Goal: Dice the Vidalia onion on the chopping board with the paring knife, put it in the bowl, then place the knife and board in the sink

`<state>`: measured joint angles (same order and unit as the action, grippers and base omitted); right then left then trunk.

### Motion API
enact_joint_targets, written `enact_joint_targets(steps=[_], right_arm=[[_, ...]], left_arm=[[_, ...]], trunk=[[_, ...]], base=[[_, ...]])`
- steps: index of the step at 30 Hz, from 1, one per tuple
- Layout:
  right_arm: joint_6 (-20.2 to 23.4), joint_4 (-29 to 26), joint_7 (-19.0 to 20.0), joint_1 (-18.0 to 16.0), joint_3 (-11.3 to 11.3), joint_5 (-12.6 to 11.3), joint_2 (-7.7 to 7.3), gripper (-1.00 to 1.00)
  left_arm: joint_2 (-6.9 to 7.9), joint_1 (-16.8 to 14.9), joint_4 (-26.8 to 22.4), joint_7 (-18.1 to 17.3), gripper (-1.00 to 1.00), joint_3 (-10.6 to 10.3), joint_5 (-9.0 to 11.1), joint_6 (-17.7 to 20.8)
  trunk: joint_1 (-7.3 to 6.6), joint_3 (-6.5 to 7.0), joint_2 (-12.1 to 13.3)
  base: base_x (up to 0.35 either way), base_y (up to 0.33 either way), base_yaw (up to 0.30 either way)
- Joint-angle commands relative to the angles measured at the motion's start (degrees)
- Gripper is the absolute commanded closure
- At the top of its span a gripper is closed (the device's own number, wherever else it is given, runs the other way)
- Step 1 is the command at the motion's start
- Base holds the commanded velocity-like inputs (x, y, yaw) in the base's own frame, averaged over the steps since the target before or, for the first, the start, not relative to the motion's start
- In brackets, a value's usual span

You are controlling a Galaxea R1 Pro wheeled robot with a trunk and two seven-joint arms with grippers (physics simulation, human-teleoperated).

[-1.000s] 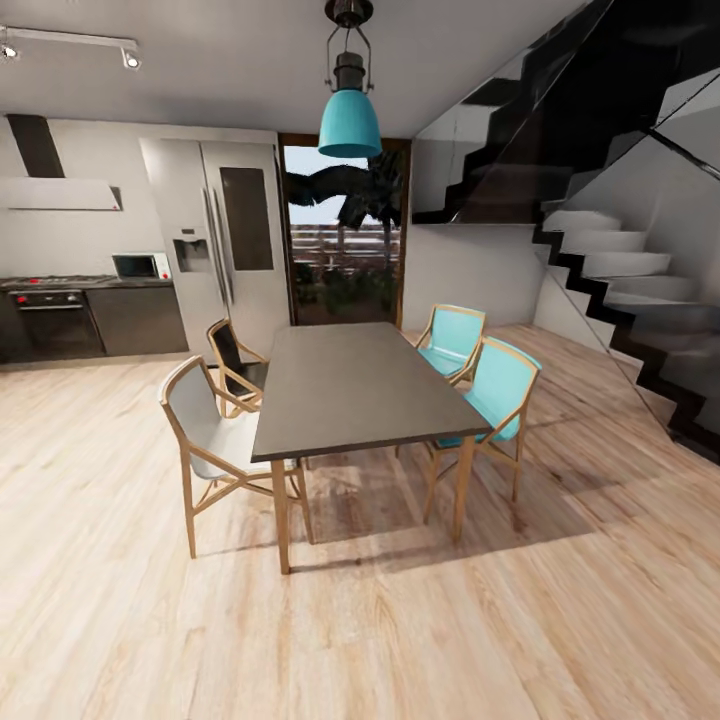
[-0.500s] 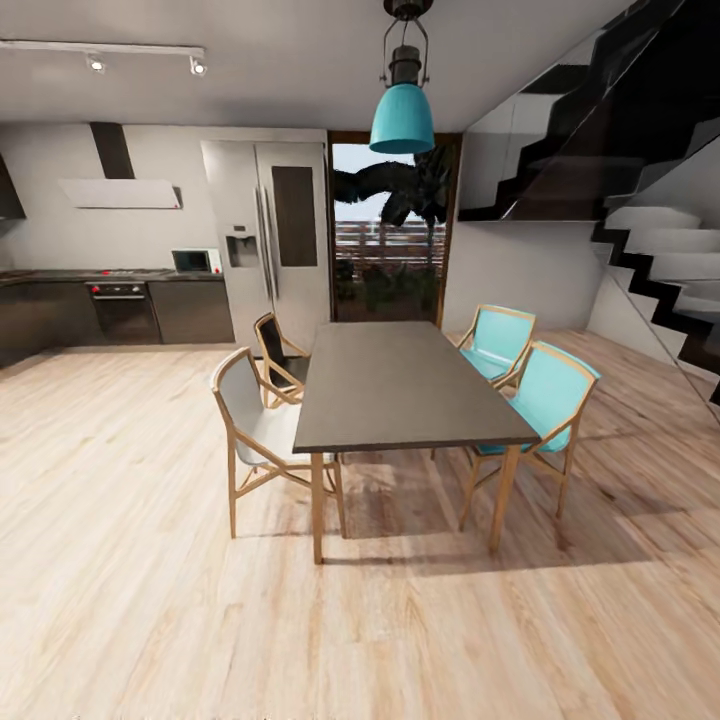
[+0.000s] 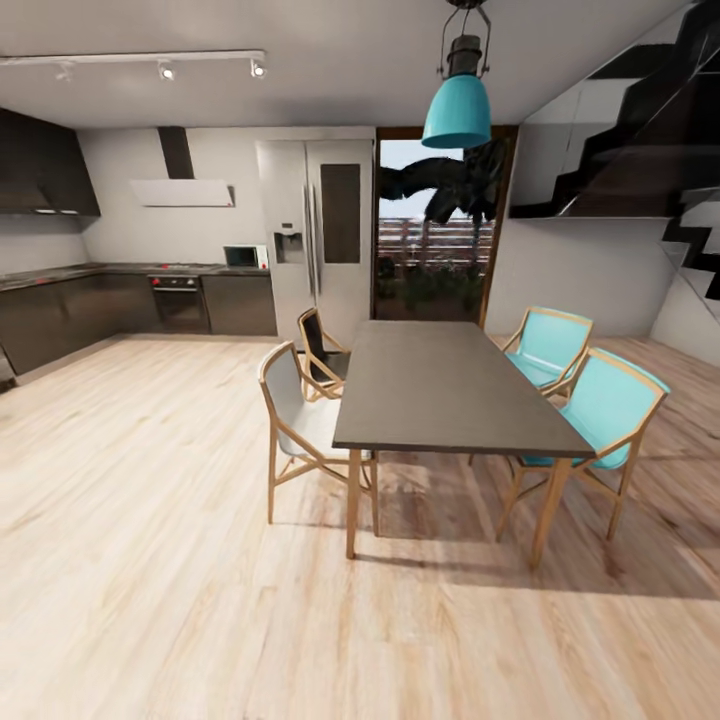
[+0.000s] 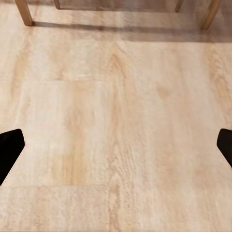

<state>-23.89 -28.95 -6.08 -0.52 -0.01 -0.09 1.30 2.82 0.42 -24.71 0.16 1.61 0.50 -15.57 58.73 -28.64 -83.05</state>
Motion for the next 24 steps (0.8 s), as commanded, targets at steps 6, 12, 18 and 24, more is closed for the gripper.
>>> enact_joint_targets(steps=[6, 12, 18, 24], right_arm=[[-0.2, 0.0, -0.2, 0.0, 0.0, 0.0, 0.02, -1.00], [-0.2, 0.0, -0.2, 0.0, 0.0, 0.0, 0.02, -1.00], [-0.2, 0.0, -0.2, -0.1, 0.0, 0.0, 0.02, -1.00], [-0.2, 0.0, -0.3, 0.0, 0.0, 0.0, 0.02, -1.00]], left_arm=[[-0.01, 0.0, -0.1, 0.0, -1.00, 0.1, 0.0, -0.1], [-0.01, 0.0, -0.1, 0.0, -1.00, 0.1, 0.0, -0.1], [-0.01, 0.0, -0.1, 0.0, -1.00, 0.1, 0.0, -0.1], [-0.01, 0.0, -0.1, 0.0, -1.00, 0.1, 0.0, -0.1]], trunk=[[0.00, -0.22, 0.0], [0.00, -0.40, 0.0], [0.00, -0.58, 0.0], [0.00, -0.75, 0.0]], base=[[0.000, 0.000, 0.274], [0.000, 0.000, 0.274], [0.000, 0.000, 0.274], [0.000, 0.000, 0.275]])
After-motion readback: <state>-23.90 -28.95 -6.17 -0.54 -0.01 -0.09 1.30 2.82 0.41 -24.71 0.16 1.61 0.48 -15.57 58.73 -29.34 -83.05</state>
